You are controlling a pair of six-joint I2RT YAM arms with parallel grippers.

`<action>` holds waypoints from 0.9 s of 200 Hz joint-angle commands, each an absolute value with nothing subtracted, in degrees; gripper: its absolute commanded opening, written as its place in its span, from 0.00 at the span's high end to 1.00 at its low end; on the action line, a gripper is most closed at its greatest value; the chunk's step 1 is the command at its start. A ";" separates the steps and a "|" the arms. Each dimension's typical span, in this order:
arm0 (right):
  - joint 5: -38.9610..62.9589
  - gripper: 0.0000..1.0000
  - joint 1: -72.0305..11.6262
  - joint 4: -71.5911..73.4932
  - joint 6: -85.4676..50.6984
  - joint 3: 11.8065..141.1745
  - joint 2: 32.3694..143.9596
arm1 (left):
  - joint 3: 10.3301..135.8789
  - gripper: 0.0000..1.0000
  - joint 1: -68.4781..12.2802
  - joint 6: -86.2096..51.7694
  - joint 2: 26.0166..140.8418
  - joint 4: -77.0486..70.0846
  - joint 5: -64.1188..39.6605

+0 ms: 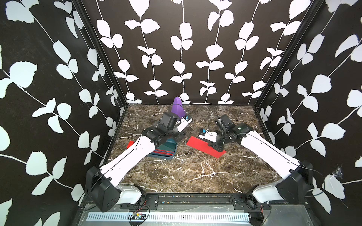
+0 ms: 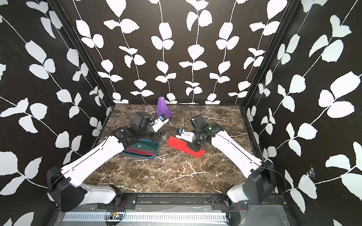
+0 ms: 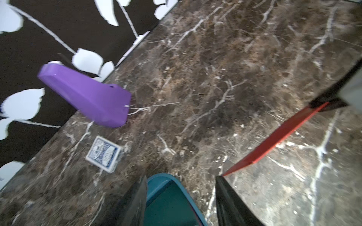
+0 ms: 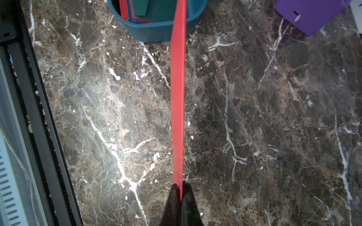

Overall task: Put the sealed envelopes into the storage box
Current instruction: Pick up the envelope from the center of the board, then place the envelope in the storage box.

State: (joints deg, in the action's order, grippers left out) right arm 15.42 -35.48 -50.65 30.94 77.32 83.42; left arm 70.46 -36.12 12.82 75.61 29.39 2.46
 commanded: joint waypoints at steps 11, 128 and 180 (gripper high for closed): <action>10.17 1.00 -38.94 -45.10 26.63 84.61 85.38 | 73.43 0.41 -23.35 -10.60 75.32 38.02 15.62; -9.31 1.00 -59.56 -40.18 32.32 120.50 117.38 | 61.79 0.38 4.49 -30.98 72.32 48.25 16.52; -8.77 1.00 -62.47 -41.92 31.91 130.63 126.99 | 56.45 0.38 10.69 -31.82 70.44 47.69 15.69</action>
